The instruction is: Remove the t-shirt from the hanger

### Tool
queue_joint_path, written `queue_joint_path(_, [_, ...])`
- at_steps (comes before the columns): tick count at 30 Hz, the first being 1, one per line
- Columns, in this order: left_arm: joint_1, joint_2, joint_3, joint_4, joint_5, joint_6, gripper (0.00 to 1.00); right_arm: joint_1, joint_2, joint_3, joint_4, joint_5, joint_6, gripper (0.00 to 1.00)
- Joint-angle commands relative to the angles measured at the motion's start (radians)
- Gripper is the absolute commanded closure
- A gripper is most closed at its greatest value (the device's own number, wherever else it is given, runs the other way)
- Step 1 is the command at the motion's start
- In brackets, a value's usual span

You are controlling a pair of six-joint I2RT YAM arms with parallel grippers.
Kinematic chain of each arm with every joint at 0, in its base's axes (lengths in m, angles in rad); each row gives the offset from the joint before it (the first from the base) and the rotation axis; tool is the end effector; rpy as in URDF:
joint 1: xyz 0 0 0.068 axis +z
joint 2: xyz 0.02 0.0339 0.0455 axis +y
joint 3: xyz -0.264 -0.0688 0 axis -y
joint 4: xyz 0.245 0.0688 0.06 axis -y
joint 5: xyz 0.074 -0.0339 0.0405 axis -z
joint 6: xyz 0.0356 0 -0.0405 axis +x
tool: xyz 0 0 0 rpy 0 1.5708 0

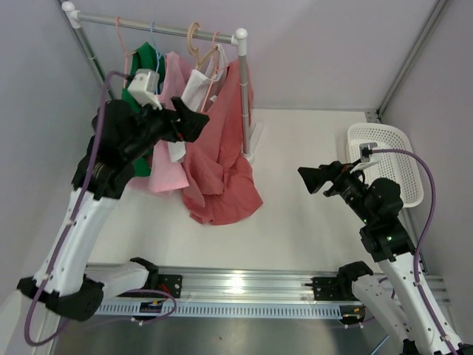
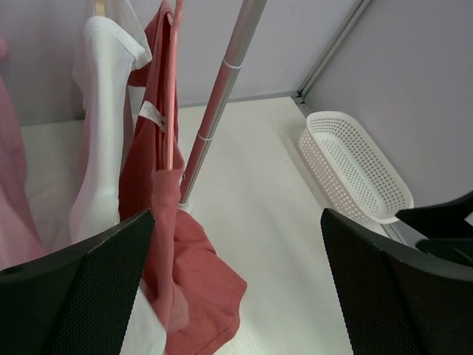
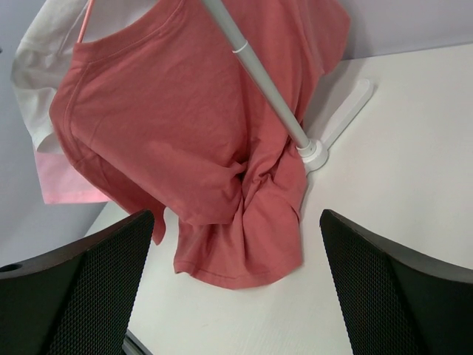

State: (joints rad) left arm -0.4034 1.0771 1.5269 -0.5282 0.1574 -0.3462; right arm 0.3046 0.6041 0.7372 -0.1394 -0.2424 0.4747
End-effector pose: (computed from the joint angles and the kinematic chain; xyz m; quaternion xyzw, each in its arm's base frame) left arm 0.1802 -0.0830 0.4980 0.0743 0.7302 -0.3015 0.6086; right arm 0.1369 0.0520 0.3548 -0.0251 0.7088 0.3451 0.6147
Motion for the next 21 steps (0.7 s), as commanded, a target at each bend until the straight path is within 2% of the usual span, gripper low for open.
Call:
queue_joint_path(1, [-0.017,0.082,0.120,0.016,-0.013,0.050,0.00,0.001,-0.004,0.050,-0.012,0.017,-0.016,0.01])
queue_joint_path(4, [-0.017,0.211,0.215,0.028,-0.027,0.081,0.01,0.001,-0.004,0.063,-0.037,0.012,-0.036,0.01])
queue_joint_path(6, [-0.015,0.295,0.299,0.025,0.014,0.096,0.00,0.001,-0.010,0.070,-0.054,0.021,-0.047,0.01])
queue_joint_path(15, [-0.015,0.500,0.441,0.120,0.005,0.193,0.02,-0.001,-0.041,0.082,-0.080,0.032,-0.077,0.01])
queue_joint_path(17, [-0.015,0.555,0.492,0.134,-0.036,0.210,0.06,-0.001,-0.046,0.082,-0.084,0.034,-0.088,0.00])
queue_joint_path(20, [-0.015,0.624,0.575,0.131,-0.097,0.245,0.20,-0.001,-0.052,0.088,-0.101,0.040,-0.102,0.01])
queue_joint_path(21, [-0.015,0.638,0.584,0.134,-0.099,0.263,0.30,-0.001,-0.053,0.090,-0.103,0.041,-0.107,0.01])
